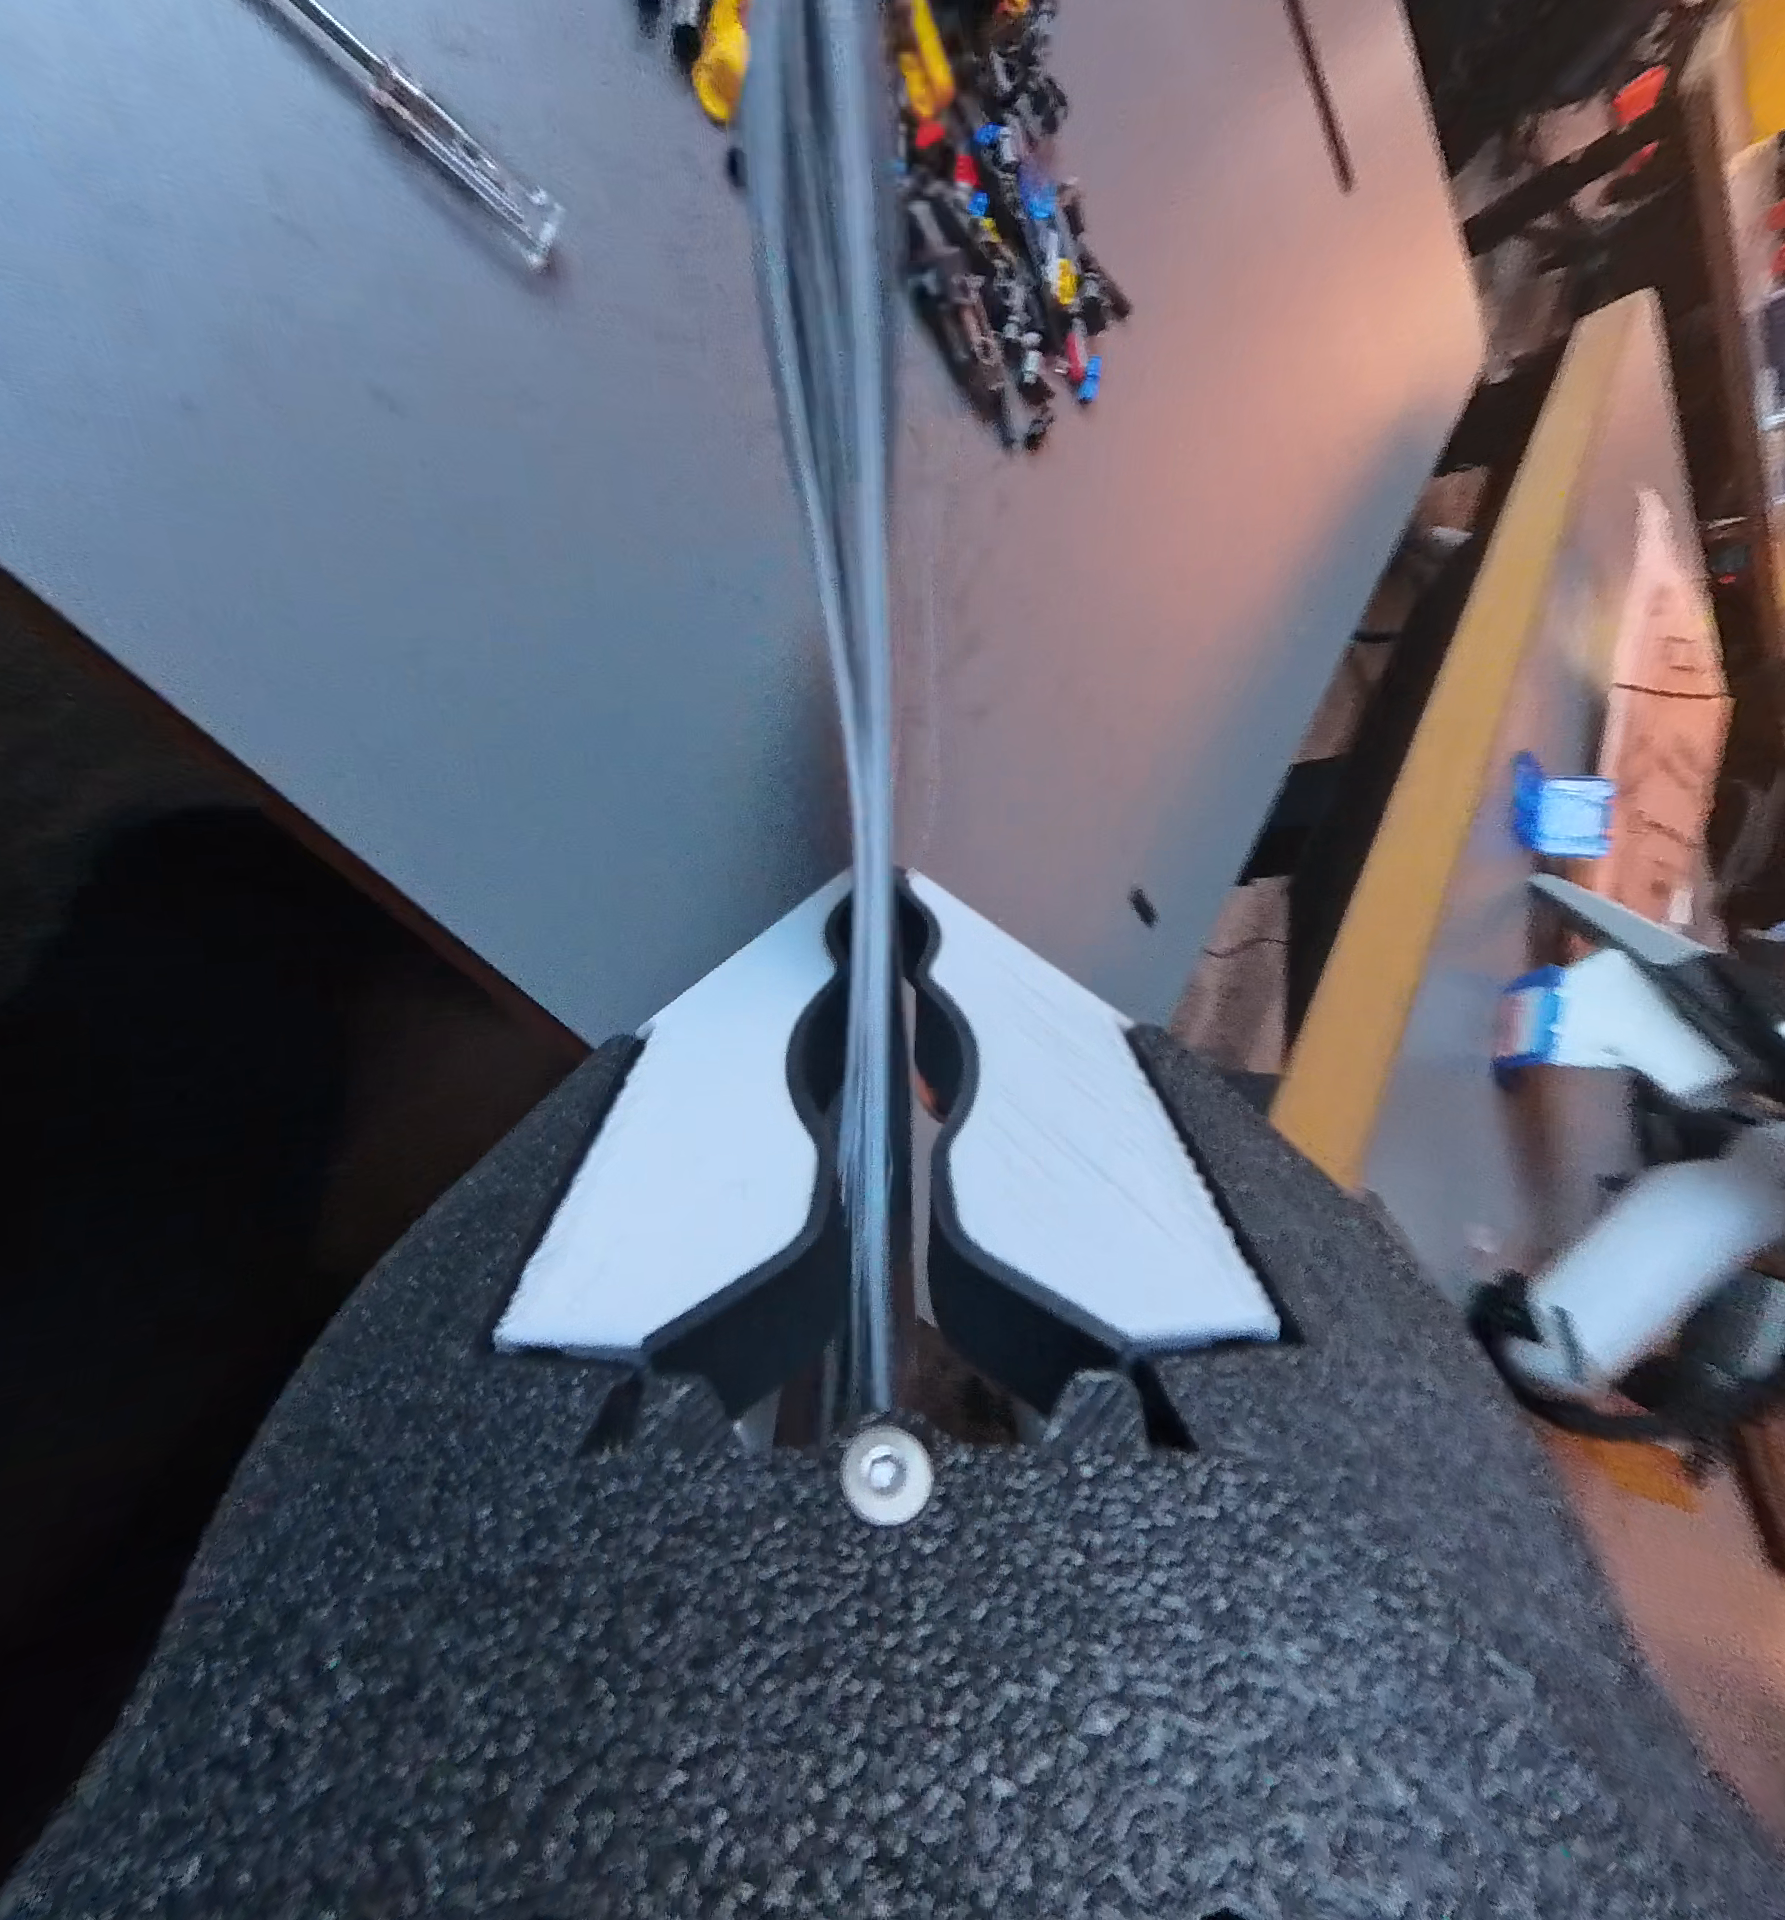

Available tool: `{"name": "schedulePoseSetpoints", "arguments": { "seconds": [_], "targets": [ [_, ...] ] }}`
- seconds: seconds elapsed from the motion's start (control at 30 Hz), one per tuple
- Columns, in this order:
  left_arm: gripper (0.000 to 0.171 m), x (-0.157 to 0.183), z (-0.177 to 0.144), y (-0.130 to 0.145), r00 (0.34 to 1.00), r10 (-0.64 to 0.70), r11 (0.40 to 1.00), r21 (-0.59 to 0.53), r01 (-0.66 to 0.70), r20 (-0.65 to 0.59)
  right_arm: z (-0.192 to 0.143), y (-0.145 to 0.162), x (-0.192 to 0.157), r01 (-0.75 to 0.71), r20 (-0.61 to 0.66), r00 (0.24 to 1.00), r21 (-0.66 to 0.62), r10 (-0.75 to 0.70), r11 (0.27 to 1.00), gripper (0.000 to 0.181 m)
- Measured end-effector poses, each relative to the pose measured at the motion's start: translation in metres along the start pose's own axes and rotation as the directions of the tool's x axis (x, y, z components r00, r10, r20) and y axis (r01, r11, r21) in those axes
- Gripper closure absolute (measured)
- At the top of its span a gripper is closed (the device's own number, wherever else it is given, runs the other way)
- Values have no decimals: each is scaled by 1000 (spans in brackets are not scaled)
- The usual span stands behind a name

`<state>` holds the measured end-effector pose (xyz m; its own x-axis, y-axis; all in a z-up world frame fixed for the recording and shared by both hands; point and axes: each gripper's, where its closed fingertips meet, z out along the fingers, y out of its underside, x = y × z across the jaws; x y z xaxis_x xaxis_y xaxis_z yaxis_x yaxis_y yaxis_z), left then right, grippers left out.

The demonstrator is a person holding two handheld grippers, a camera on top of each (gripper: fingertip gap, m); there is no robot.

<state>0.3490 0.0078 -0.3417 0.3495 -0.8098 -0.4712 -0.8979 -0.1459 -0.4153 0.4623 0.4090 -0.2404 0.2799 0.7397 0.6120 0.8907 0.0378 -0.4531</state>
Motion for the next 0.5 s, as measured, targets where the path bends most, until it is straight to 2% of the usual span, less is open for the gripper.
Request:
{"name": "schedulePoseSetpoints", "arguments": {
  "seconds": [0.1, 0.23, 0.37, 0.43, 0.5],
  "targets": [
    [171, -4, 14, 1, 1000, 18, 1000, -3, -18, -14, 9, -4, -13, -51, 44, 998, 31, 50, 998, 181],
    [169, -3, 27, 3, 999, 23, 1000, 10, -23, -39, 11, -6, -12, -70, 44, 997, 40, 68, 997, 181],
    [170, 0, 32, 8, 998, 33, 999, 15, -32, -53, 23, -8, -8, 92, -16, 996, 8, -92, 996, 181],
    [170, -1, 29, 7, 998, 39, 999, 30, -38, -57, 30, -8, -22, 210, 43, 977, -4, -209, 978, 178],
    [169, -4, 24, 7, 997, 49, 998, 45, -46, -65, 35, -3, -40, 303, 138, 944, -8, -299, 953, 167]
  ]
}}
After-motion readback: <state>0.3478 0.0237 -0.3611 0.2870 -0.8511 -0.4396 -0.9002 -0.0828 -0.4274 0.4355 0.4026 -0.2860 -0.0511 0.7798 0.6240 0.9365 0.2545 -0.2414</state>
